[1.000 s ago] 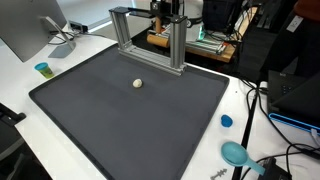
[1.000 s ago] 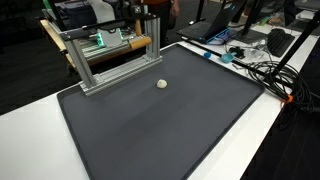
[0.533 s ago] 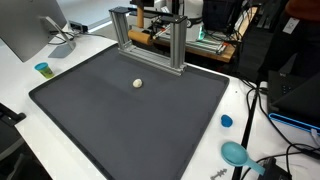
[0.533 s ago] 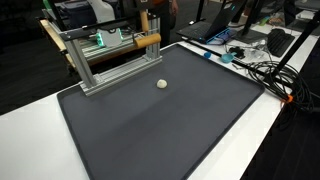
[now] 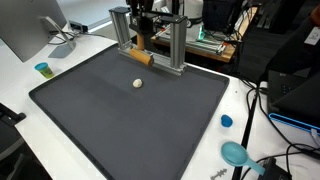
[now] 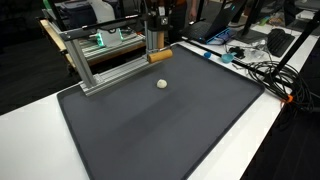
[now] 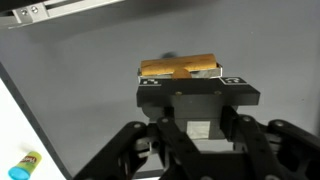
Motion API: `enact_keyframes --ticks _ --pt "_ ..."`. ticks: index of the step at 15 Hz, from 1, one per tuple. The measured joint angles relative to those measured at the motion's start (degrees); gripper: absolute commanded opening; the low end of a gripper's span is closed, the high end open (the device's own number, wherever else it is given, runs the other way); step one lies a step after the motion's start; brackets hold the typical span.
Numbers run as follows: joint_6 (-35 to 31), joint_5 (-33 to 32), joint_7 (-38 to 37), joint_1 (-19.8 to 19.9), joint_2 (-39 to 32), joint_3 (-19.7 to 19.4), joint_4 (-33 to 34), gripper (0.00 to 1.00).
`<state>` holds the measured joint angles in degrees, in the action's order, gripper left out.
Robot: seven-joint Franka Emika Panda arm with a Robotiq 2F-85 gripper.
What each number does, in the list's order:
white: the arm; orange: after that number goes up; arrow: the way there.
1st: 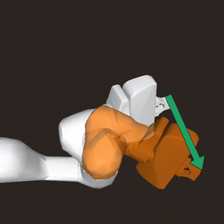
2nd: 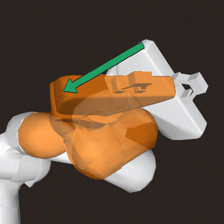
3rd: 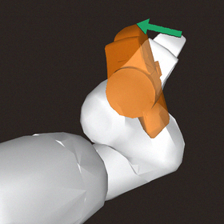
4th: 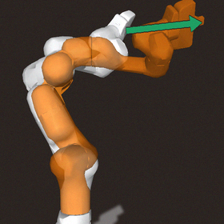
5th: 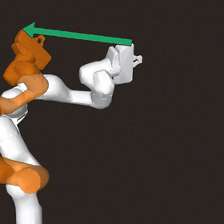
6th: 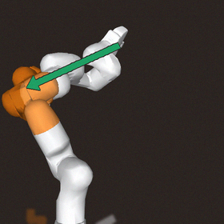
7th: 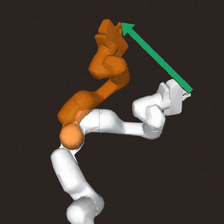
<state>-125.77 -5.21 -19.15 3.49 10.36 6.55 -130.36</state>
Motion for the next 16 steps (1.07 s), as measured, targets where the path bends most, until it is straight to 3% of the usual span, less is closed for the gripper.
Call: enact_keyframes --ticks 1,2,8,16 --pt "0.12 -0.09 -0.28 0.01 -1.19 0.05 0.72 0.46" --pt "0.29 -0.15 -0.36 0.08 -1.69 0.04 1.2 0.21" --pt "-0.69 0.1 -0.84 -0.66 -3.81 -0.71 1.82 0.21" --pt "-2.74 0.37 -0.37 -0.72 -13.88 -3.41 7.47 0.21"
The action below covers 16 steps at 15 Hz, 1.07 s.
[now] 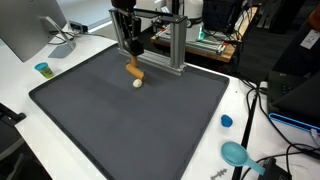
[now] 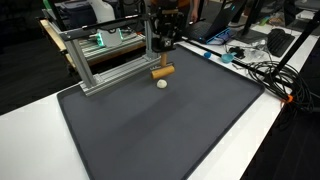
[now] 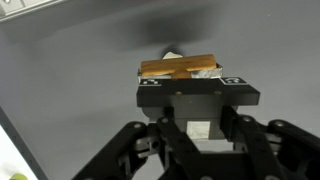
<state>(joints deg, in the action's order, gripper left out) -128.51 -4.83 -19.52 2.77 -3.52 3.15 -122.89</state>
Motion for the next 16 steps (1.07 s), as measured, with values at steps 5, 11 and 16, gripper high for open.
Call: enact_keyframes --ticks 5,11,16 --pt "-0.06 1.24 0.44 -0.14 -3.74 -0.9 1.36 0.21" --pt "-0.69 1.46 0.44 -0.45 -6.31 -1.46 3.11 0.21" --pt "-0.69 1.51 0.42 -0.96 -8.06 -1.82 4.06 0.21"
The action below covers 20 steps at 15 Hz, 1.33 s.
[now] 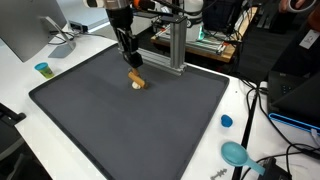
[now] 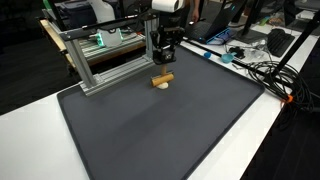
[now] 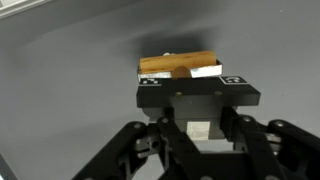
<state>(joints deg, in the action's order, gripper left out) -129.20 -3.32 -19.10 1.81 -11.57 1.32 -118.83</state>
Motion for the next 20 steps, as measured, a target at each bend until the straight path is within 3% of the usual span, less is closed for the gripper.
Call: enact_keyframes --ticks 1,2,4,5,20 --pt "0.0 0.16 -0.01 -0.03 -0.19 -0.05 0.14 0.21" --pt "0.0 0.44 -0.09 -0.03 -0.29 -0.17 0.26 0.46" --pt "0.02 1.17 -0.11 -0.03 -0.39 -0.53 0.42 0.46" --pt "0.02 1.35 -0.11 -0.03 -0.43 -0.61 0.48 0.21" --pt "-2.32 2.18 -0.41 -0.3 -1.1 -0.9 0.82 0.21"
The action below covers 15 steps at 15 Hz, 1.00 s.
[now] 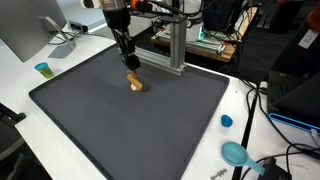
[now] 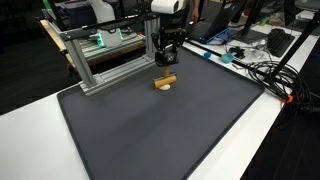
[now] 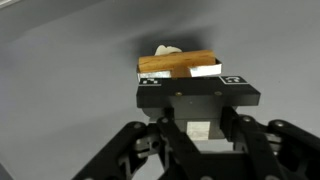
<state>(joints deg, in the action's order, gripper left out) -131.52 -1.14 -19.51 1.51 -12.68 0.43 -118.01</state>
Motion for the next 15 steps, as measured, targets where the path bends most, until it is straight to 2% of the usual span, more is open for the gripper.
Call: enact_keyframes --ticks 10,15 --pt "-7.38 0.48 -2.77 -0.48 -1.87 -1.41 0.78 0.21" --pt "-5.74 -0.35 1.34 -0.49 3.46 -2.4 0.45 0.21"
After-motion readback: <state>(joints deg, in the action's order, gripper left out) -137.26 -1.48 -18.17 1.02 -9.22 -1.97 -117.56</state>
